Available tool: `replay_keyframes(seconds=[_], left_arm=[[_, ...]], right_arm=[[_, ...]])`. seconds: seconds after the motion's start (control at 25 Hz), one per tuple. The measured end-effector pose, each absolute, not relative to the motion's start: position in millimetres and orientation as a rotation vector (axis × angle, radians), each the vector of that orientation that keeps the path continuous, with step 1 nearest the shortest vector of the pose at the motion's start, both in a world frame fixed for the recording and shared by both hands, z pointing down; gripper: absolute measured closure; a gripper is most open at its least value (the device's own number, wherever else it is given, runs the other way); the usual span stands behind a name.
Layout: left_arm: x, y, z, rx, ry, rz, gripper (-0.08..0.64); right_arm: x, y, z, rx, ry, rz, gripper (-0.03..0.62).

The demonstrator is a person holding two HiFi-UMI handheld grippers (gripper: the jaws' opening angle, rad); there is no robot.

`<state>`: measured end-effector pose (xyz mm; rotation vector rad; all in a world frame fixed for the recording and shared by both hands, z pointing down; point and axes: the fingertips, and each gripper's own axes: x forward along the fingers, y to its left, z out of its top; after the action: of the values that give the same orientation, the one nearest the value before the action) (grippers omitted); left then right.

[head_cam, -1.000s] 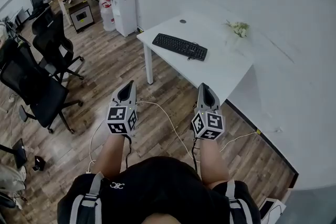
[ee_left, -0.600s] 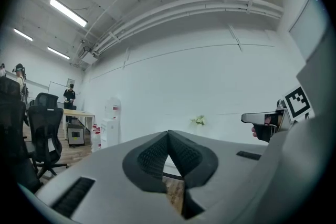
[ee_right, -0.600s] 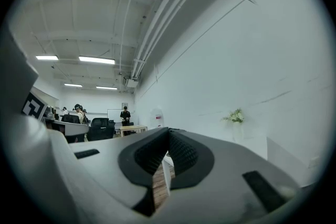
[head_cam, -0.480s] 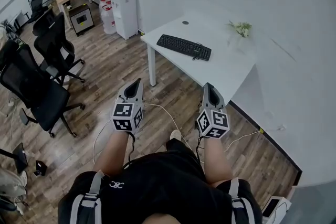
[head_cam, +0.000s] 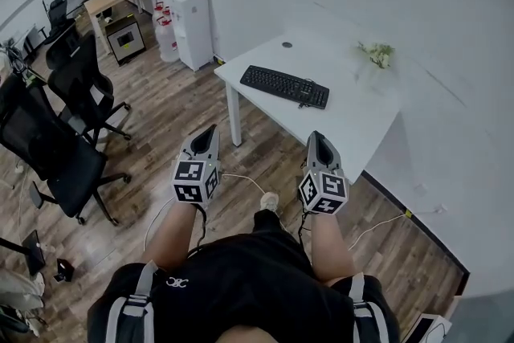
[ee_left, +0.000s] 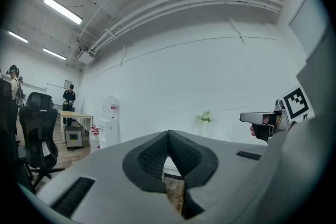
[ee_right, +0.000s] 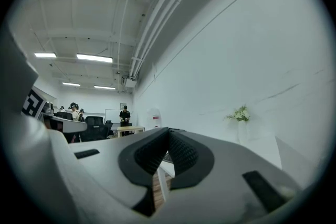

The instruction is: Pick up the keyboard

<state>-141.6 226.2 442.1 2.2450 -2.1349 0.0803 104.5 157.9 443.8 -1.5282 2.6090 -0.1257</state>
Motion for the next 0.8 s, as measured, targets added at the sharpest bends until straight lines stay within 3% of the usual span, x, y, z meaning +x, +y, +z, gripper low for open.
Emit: replay_keyframes(seconds=[0.8], left_arm=[[-160.6, -48.5, 459.8, 2.144, -2.099, 0.184, 0.545]], right_arm=[[95.7, -127.1, 464.8, -1.578, 2.630, -0.217, 0.588]])
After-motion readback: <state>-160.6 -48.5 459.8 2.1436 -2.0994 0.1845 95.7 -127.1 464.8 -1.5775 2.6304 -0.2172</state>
